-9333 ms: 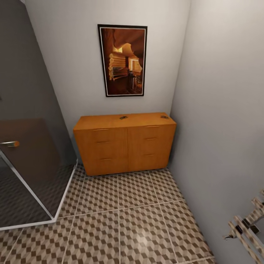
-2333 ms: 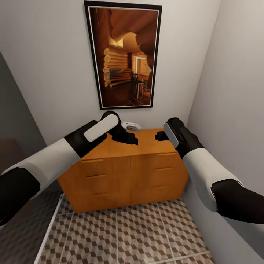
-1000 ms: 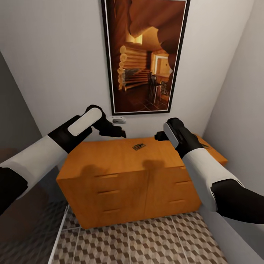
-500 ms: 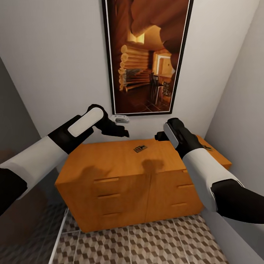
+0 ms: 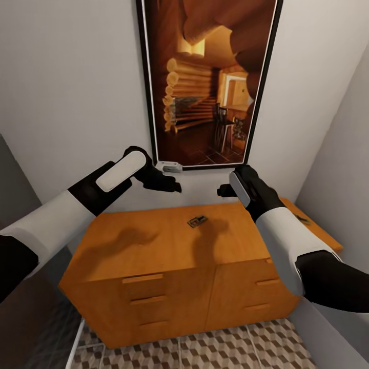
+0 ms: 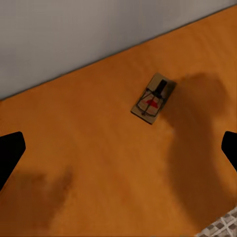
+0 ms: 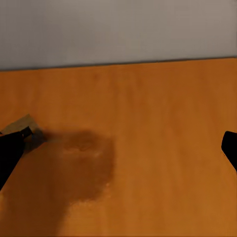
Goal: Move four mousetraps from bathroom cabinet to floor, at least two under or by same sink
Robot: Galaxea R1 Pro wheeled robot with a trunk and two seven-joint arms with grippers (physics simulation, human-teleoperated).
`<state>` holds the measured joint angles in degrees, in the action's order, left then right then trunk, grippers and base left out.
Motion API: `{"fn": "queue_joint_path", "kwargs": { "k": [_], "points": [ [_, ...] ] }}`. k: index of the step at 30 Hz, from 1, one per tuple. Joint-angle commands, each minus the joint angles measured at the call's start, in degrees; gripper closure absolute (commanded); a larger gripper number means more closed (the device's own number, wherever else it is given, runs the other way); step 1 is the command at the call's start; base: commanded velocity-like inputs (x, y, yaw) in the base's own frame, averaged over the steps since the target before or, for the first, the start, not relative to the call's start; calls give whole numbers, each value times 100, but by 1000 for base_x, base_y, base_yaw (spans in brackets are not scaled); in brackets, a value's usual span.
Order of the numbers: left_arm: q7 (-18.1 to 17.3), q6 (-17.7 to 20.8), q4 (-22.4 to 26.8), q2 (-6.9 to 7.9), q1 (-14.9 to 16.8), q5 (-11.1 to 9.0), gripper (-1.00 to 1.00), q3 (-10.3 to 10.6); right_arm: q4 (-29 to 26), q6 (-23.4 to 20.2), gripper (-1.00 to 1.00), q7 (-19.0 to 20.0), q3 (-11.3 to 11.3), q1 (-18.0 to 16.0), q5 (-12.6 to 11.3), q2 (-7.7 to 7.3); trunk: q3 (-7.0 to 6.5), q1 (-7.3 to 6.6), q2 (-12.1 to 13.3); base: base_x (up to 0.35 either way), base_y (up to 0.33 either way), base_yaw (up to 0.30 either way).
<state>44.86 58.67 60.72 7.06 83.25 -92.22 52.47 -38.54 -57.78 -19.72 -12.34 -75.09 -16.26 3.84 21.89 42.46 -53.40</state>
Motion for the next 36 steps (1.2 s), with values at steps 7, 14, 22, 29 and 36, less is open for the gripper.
{"fn": "queue_joint_path", "kwargs": {
  "k": [7, 14, 22, 29, 36],
  "points": [
    [58, -6, 34, 13, 0, -64, -100, 17, 96, -18, -100, -58, -22, -6, -55, -13, 8, 4, -5, 332, 0, 0],
    [53, 2, 155, 24, -22, -71, -100, 21, 218, -14, -100, -58, -23, -6, -53, -15, 8, 4, -5, 150, 0, 0],
    [50, 10, 515, 11, -46, -144, -100, 495, 265, -14, -100, -58, -23, -6, -53, -10, 8, 4, -5, 25, 0, 0],
    [49, -1, 612, -1, -46, -615, -100, 1128, 338, -14, -100, -58, -23, -1, -53, -12, 8, 4, -5, 4, 0, 0],
    [46, -18, 635, 11, -46, -932, -100, 1299, 361, -15, -100, -58, -23, 2, -53, -22, 8, 4, -5, 0, 0, 0]
  ]
}}
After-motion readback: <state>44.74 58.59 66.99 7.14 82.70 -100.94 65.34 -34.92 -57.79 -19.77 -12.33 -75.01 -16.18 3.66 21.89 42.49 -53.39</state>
